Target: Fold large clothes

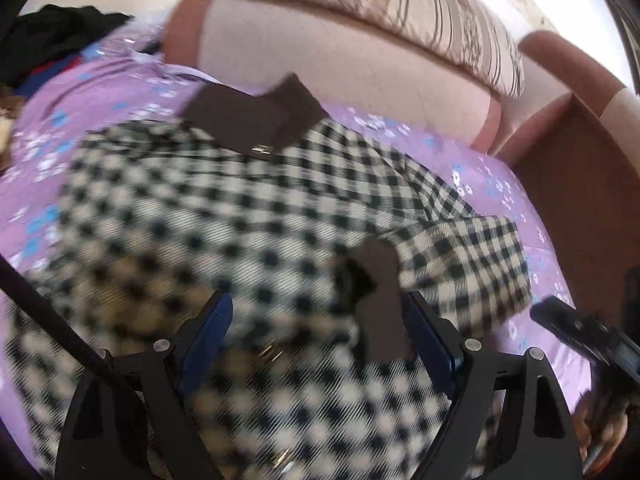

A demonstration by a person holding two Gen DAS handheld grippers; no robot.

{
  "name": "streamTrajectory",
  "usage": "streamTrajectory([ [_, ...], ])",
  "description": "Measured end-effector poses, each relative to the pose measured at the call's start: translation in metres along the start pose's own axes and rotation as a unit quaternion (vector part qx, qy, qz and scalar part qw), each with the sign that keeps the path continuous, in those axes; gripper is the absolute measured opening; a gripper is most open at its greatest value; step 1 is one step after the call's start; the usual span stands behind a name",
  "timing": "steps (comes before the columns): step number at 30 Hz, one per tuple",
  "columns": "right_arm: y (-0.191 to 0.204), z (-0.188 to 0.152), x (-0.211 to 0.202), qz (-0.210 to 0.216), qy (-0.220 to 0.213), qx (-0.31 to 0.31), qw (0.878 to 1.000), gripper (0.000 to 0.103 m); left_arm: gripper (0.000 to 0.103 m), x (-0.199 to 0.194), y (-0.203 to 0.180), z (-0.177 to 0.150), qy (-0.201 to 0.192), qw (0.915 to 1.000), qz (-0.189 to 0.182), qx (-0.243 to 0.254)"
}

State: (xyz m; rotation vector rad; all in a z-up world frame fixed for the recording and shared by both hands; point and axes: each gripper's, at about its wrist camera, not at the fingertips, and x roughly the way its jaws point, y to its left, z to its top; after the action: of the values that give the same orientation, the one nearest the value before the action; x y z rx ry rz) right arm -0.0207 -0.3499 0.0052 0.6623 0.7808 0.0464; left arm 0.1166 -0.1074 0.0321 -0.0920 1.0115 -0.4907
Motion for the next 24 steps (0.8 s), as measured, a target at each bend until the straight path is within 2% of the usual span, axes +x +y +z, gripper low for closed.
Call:
streamTrajectory([
  [4,0.002,0.015,-0.008,0.008,-0.017,-0.011,1.0,0.062,0.085,0.033,-0.017,0.009,0.029,0.9993,-0.021,0.003],
  [7,-0.002,0.017,-0.006,0.015,-0.014,-0.005,1.0,0.062,0.084,0.049,-0.026,0.009,0.044,0.9987,-0.024,0.009],
  [8,-0.003,0.018,-0.004,0.013,-0.012,-0.004,1.0,0.062,0.073,0.054,-0.029,0.008,0.051,0.9983,-0.024,0.013],
  [9,-0.003,0.019,-0.001,0.008,-0.011,-0.004,1.0,0.062,0.04,0.058,-0.031,0.006,0.059,0.9979,-0.021,0.017],
  [11,-0.004,0.02,0.004,-0.002,-0.01,-0.003,1.0,0.062,0.006,0.067,-0.032,0.004,0.089,0.9957,-0.01,0.024],
  [14,-0.009,0.021,0.007,-0.01,-0.01,0.002,1.0,0.062,0.004,0.054,-0.034,0.008,0.073,0.997,-0.004,0.027],
  [18,-0.016,0.023,0.004,-0.012,-0.018,0.009,1.0,0.062,0.004,0.011,-0.022,0.027,0.039,0.9988,-0.02,0.022],
  [21,-0.019,0.024,0.005,-0.013,-0.02,0.015,1.0,0.062,0.004,-0.022,-0.001,0.047,0.008,0.9997,0.002,0.025],
  [24,-0.017,0.025,0.009,-0.014,-0.019,0.014,1.0,0.062,0.004,-0.049,0.033,0.066,-0.018,0.9994,0.03,0.004],
])
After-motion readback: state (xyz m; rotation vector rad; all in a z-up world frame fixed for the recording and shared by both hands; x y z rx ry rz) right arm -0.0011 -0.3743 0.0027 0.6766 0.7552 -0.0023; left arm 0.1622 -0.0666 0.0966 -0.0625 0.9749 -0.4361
